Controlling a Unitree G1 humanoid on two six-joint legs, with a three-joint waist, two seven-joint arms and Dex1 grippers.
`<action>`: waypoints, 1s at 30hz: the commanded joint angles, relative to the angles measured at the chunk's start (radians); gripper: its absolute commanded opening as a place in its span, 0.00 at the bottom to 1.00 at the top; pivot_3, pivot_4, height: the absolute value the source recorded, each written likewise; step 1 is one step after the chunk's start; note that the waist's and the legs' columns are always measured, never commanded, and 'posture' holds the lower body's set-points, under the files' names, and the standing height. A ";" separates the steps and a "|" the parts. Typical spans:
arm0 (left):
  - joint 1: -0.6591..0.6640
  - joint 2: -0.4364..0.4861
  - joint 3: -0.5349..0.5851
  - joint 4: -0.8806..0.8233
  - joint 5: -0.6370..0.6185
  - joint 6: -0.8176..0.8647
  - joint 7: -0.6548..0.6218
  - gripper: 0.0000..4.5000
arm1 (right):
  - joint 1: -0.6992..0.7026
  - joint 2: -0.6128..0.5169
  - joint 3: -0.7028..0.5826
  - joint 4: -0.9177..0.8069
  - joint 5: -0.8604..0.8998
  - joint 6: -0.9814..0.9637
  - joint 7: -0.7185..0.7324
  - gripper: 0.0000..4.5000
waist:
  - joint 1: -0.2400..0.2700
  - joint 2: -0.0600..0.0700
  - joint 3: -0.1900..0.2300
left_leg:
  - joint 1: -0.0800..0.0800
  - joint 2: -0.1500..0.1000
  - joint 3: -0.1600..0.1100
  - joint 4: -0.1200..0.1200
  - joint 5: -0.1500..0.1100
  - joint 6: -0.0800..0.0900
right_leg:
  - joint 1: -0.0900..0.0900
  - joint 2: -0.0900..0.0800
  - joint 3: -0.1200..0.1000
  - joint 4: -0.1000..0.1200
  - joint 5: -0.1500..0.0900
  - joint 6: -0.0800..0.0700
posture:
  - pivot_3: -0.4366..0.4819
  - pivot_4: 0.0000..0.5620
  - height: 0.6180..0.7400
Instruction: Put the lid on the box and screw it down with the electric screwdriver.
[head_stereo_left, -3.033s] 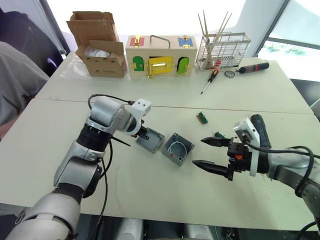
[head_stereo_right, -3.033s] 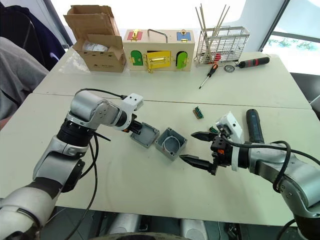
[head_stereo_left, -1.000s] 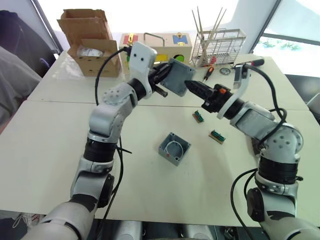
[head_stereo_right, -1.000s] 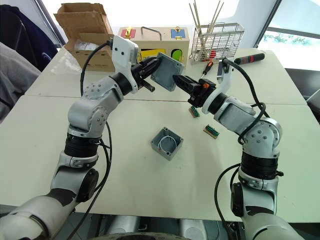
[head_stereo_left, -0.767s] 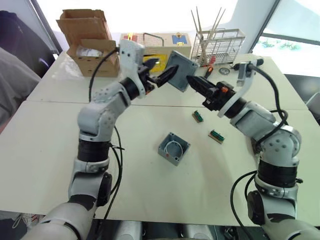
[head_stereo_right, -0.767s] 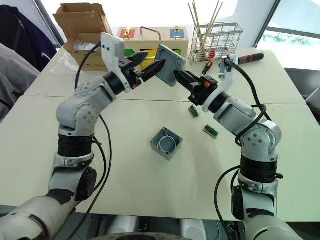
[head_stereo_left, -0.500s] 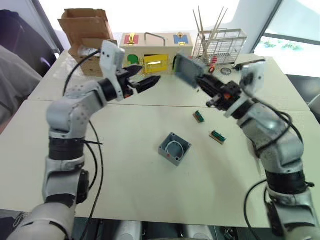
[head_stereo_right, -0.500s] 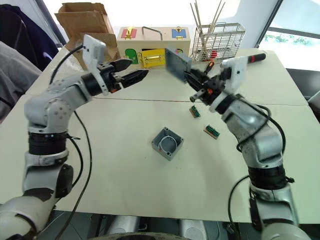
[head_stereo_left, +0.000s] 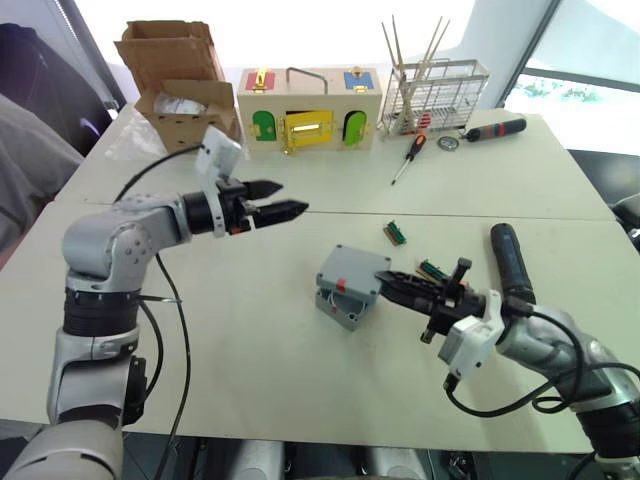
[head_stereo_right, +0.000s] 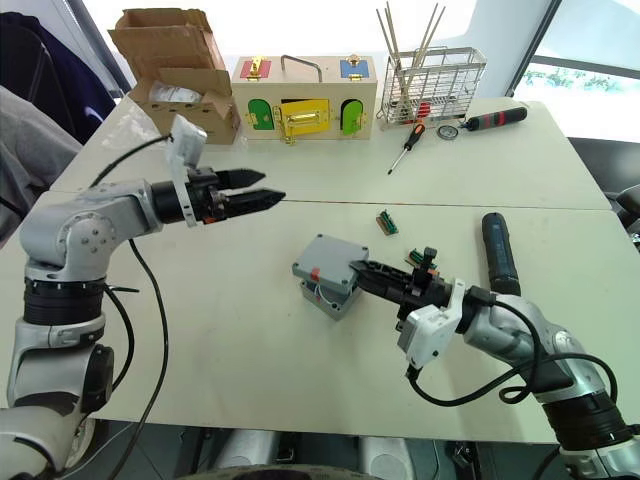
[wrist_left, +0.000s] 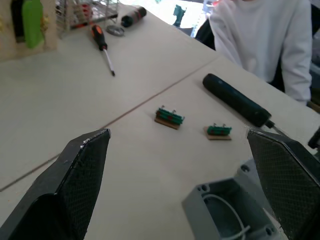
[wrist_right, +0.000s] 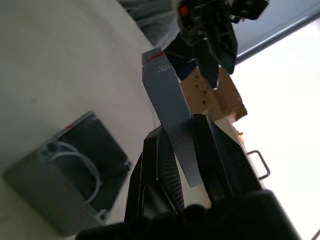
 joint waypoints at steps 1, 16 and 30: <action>0.002 0.000 -0.054 -0.031 -0.008 -0.015 -0.059 1.00 | 0.002 0.060 -0.035 -0.025 -0.124 0.013 -0.086 0.02 | 0.001 0.000 0.000 | 0.000 0.000 0.000 0.000 0.000 0.000 | 0.000 0.000 0.000 0.000 0.000 0.000 | 0.48 0.27 1.00; -0.010 -0.079 -0.132 0.009 0.041 -0.090 -0.088 0.72 | 0.091 0.155 -0.004 -0.061 -0.364 0.149 -0.239 0.02 | 0.003 0.000 0.000 | 0.000 0.000 -0.002 0.000 0.000 0.000 | 0.001 0.001 0.000 0.000 0.000 0.000 | 0.48 0.27 1.00; 0.024 -0.119 -0.280 0.012 0.155 -0.216 -0.144 0.61 | 0.110 0.129 0.047 -0.067 -0.383 0.154 -0.259 0.02 | 0.001 0.000 0.000 | 0.000 0.000 -0.002 0.000 0.000 0.000 | 0.002 0.001 0.000 0.000 0.000 0.000 | 0.48 0.27 1.00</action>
